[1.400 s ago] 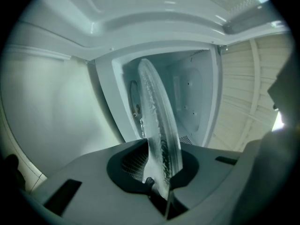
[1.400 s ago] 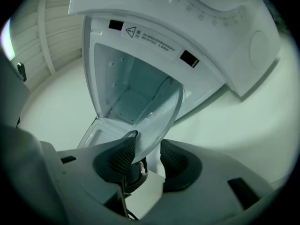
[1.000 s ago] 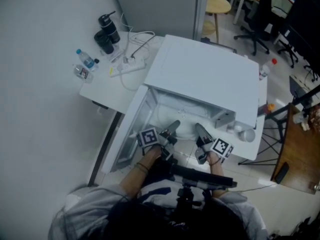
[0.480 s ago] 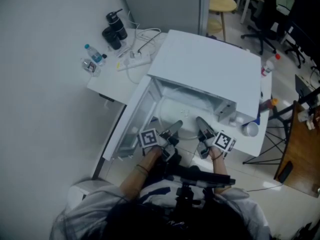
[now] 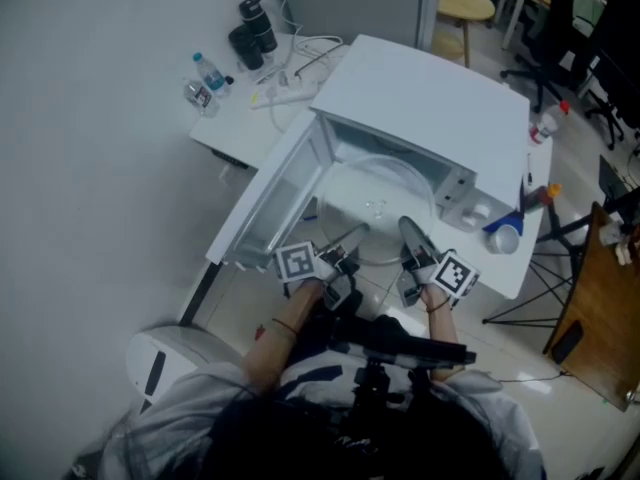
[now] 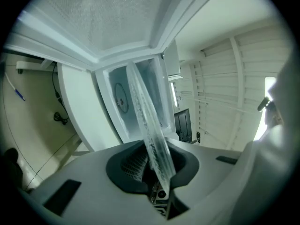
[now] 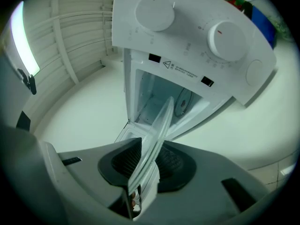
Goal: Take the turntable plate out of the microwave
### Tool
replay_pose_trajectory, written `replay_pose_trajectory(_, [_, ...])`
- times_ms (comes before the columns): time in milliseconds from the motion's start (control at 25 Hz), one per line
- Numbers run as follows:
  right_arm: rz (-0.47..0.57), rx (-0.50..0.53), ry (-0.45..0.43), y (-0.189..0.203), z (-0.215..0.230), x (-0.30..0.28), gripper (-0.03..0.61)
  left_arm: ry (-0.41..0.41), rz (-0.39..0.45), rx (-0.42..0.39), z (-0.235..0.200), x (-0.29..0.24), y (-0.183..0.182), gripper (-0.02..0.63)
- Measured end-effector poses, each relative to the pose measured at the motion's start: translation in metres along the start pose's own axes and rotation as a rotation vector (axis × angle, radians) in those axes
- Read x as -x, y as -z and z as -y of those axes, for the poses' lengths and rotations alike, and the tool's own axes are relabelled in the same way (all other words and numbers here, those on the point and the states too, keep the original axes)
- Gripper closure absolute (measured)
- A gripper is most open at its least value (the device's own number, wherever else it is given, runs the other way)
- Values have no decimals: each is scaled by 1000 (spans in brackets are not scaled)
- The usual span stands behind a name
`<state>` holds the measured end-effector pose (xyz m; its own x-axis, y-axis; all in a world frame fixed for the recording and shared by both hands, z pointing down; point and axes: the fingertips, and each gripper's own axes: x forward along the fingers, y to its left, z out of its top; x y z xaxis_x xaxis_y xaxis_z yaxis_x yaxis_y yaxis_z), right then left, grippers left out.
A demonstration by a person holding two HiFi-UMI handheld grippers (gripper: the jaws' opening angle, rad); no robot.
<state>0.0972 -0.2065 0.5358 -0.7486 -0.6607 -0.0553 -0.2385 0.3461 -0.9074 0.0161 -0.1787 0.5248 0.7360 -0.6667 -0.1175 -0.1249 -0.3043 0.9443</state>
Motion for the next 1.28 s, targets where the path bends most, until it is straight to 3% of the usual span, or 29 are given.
replay_pose_trajectory(480, [-37,36,-24,41,-48,46,500,-7,69,-12,46,54,44,570])
replay_pose_trajectory(680, [-2,71,-14,52,-64,61,500,22,28,-48,57,68,53,570])
replay_pose_trajectory(880, [67,79,-2,69,-79,79,500,52,-31,-25,65,85,68,569])
replay_pose_trajectory(1280, [145,45,22,145,-111,96,502,54,-122,-38,71,161,85,569])
